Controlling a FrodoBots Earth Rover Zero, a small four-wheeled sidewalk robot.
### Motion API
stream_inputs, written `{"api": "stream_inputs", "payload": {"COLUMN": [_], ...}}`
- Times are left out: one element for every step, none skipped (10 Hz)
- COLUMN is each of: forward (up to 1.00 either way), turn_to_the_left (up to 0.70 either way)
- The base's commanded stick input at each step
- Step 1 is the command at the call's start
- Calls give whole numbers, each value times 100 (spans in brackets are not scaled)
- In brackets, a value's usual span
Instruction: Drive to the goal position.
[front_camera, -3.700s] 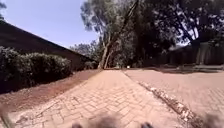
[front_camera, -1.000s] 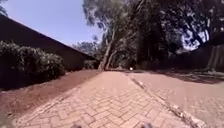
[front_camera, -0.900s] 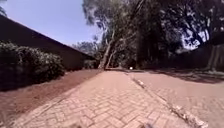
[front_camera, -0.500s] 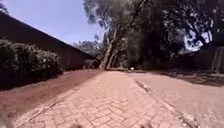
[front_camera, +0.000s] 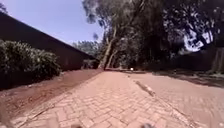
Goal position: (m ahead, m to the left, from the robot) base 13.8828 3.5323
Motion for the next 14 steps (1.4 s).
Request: {"api": "stream_inputs", "payload": {"forward": [70,70,70,70,70,70,70,70,70,70,70,70,70,70], "turn_to_the_left": [0,0,0,0,0,0,0,0,0,0,0,0,0,0]}}
